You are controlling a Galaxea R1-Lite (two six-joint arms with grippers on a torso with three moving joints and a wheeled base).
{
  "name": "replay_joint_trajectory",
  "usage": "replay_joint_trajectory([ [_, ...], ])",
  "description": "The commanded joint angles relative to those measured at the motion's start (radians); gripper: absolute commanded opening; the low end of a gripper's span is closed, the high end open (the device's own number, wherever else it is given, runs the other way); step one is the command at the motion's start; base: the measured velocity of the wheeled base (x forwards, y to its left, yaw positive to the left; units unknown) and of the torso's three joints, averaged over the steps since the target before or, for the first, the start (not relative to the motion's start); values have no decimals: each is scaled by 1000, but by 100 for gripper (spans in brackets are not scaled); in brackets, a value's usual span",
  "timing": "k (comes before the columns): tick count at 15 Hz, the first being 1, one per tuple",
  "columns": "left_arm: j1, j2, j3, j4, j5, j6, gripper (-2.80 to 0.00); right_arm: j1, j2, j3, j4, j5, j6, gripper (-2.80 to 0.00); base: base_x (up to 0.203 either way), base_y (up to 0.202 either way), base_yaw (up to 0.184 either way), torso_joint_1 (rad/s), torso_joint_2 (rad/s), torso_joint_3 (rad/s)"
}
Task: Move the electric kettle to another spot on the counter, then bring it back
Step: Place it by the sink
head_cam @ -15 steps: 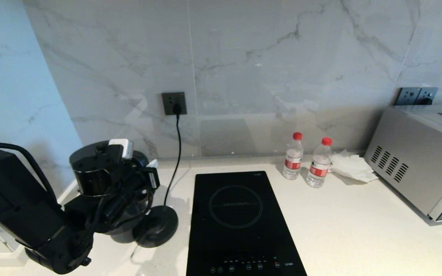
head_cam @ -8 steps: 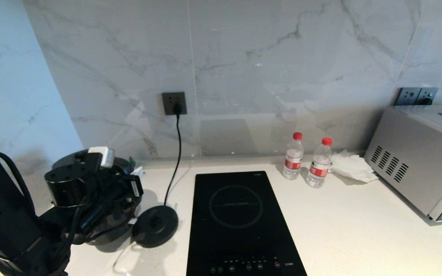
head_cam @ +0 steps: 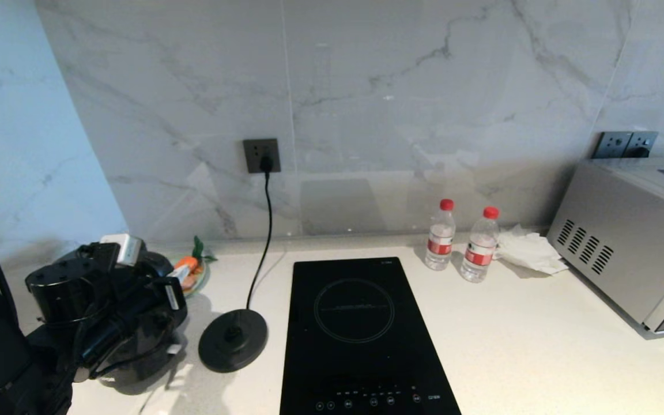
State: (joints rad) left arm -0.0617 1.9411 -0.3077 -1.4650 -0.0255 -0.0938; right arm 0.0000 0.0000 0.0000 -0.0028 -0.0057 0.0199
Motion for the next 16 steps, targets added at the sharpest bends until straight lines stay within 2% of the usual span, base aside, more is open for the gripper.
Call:
replay_joint_trajectory([
  [1,54,1,23,-33,-38,-1,-280,0,0,0,0,0,0,-280,0,0,0,0,0,0],
  [2,79,7,34,-62,-55,-1,-280,0,0,0,0,0,0,-280,0,0,0,0,0,0],
  [8,169,10,105,-65,-131,-4,-280,0,0,0,0,0,0,-280,0,0,0,0,0,0],
  [12,229,7,115,-65,-152,-4,-280,0,0,0,0,0,0,-280,0,0,0,0,0,0],
  [16,312,4,157,-65,-250,-4,-280,0,0,0,0,-1,0,-280,0,0,0,0,0,0],
])
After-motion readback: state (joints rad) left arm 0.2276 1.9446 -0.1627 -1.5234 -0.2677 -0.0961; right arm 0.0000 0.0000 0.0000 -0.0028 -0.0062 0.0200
